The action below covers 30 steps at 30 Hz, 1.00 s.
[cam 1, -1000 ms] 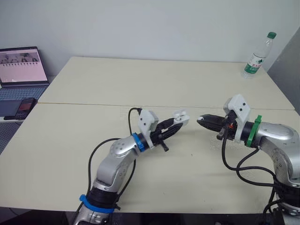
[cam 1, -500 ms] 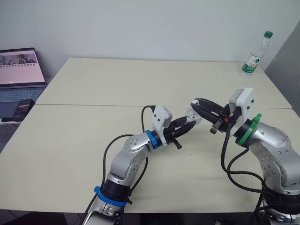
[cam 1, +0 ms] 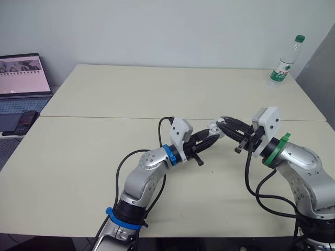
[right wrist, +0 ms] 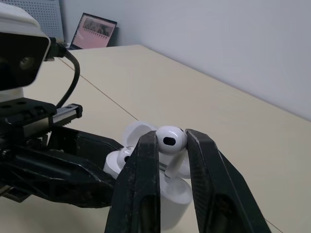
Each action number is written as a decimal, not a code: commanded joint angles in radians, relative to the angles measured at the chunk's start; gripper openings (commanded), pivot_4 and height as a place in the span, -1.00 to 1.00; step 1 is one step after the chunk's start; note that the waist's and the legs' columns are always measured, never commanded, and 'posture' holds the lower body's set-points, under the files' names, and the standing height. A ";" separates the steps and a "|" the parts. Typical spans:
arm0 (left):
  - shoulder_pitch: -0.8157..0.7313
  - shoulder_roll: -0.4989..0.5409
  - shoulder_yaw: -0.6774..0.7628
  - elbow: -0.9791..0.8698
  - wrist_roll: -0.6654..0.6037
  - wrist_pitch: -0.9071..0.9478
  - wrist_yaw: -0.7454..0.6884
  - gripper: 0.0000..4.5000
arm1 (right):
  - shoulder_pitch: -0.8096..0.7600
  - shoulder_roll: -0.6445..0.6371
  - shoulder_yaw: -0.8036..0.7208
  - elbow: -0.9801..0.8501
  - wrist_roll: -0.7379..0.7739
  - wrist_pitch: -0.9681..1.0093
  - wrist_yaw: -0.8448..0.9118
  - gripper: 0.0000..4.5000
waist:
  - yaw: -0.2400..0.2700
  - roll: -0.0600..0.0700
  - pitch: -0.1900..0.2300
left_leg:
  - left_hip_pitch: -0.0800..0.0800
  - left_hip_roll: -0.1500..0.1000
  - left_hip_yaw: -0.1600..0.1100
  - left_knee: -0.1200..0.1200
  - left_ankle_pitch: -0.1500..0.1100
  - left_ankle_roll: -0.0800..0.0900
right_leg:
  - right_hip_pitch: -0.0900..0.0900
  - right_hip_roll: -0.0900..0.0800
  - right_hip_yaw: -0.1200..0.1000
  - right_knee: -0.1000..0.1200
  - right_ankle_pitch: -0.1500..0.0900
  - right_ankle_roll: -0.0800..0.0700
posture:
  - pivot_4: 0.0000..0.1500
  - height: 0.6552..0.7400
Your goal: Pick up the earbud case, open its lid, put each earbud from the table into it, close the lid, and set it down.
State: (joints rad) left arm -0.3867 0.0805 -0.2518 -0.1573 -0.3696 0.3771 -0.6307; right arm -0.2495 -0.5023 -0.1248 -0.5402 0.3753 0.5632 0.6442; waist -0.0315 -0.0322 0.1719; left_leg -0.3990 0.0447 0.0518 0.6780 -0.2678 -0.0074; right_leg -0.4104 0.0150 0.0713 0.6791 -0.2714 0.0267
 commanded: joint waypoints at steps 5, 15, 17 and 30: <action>-0.009 0.001 0.005 -0.030 -0.004 -0.030 -0.009 -0.65 | 0.015 -0.021 0.000 -0.003 0.000 -0.043 -0.003 -0.80 | 0.000 0.000 0.000 | 0.000 0.000 0.000 0.000 0.000 0.000 | 0.000 0.000 0.000 0.000 0.000 0.000 | 1.00 0.91; -0.005 0.007 0.002 -0.035 0.002 -0.037 -0.014 -0.65 | 0.021 -0.032 0.020 0.028 -0.026 -0.085 -0.008 -0.80 | 0.000 0.000 0.000 | 0.000 0.000 0.000 0.000 0.000 0.000 | 0.000 0.000 0.000 0.000 0.000 0.000 | 1.00 0.91; -0.004 0.008 0.003 -0.037 0.001 -0.037 -0.015 -0.65 | 0.021 -0.032 0.026 0.028 -0.023 -0.084 -0.008 -0.80 | 0.000 0.000 0.000 | 0.000 0.000 0.000 0.000 0.000 0.000 | 0.000 0.000 0.000 0.000 0.000 0.000 | 1.00 0.91; 0.001 0.015 0.000 -0.036 0.002 -0.036 -0.018 -0.65 | 0.021 -0.042 0.002 0.019 0.023 -0.067 -0.012 0.99 | 0.000 0.000 0.000 | 0.000 0.000 0.000 0.000 0.000 0.000 | 0.000 0.000 0.000 0.000 0.000 0.000 | 1.00 0.91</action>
State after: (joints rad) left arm -0.3746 0.1075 -0.2436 -0.1573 -0.3629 0.3654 -0.6414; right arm -0.2247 -0.5394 -0.1000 -0.4983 0.3756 0.4970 0.6302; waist -0.0314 -0.0323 0.1720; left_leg -0.3991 0.0449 0.0517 0.6779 -0.2678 -0.0075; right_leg -0.4104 0.0149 0.0712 0.6790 -0.2714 0.0267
